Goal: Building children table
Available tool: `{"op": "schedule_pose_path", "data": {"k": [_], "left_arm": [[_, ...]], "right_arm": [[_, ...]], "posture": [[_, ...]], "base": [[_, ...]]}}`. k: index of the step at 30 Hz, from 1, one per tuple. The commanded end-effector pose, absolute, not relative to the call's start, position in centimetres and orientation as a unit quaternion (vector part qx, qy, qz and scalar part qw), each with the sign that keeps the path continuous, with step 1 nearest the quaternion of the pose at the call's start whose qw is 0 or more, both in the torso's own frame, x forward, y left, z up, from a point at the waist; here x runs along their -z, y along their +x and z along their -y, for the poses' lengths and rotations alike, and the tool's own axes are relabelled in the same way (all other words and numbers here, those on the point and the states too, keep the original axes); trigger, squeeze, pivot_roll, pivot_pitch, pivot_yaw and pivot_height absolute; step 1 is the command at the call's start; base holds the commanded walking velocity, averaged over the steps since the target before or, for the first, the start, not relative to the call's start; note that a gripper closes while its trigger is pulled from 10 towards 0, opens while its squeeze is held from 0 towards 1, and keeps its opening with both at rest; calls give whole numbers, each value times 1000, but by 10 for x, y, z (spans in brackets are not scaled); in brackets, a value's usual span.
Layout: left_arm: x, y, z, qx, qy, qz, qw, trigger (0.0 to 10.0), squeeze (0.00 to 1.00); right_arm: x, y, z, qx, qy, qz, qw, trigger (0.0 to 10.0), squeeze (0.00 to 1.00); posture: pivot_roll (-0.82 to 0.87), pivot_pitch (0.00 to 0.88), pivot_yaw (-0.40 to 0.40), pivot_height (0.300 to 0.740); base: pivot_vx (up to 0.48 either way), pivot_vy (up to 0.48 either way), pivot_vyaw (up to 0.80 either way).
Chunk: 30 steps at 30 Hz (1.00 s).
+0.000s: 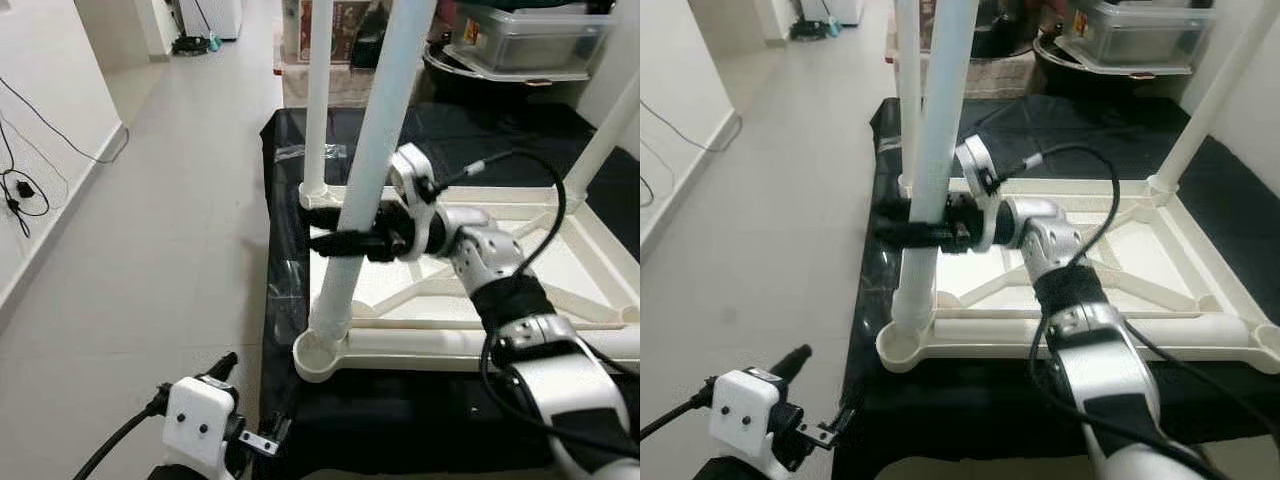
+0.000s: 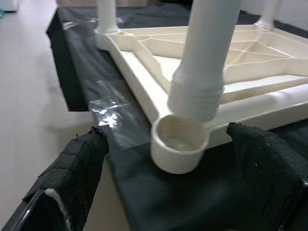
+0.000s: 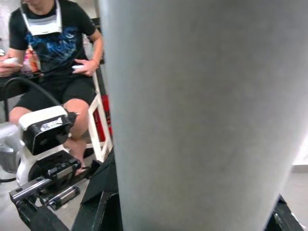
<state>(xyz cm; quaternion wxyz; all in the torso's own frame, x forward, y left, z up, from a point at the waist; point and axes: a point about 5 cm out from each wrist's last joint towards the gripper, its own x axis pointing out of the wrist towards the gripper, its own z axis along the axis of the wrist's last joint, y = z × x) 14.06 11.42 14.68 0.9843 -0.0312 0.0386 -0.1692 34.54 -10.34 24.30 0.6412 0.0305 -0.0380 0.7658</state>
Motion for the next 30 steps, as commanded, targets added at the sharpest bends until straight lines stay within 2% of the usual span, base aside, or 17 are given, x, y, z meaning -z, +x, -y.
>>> {"op": "schedule_pose_path", "data": {"k": [1,8,15,20,30], "left_arm": [[-146,137,-111,188,-43,-44,980,10000,0],[-147,129,-105,213,-58,-50,974,10000,0],[-147,122,-107,203,-62,-60,975,10000,0],[-147,122,-108,191,-59,-59,978,10000,0],[-147,123,-108,193,-64,-57,977,10000,0]], "right_arm": [[-243,339,90,-787,22,51,614,10000,0],[-238,340,70,-797,15,52,602,10000,0],[-236,339,57,-808,-2,44,588,10000,0],[-235,336,60,-817,-9,27,577,10000,0],[-238,339,71,-811,-7,24,585,10000,0]], "posture": [[24,117,-17,740],[39,120,-22,740],[51,145,-45,740],[47,153,-46,740],[42,155,-43,740]], "base": [[0,0,0],[0,0,0],[0,0,0],[0,0,0],[0,0,0]]}}
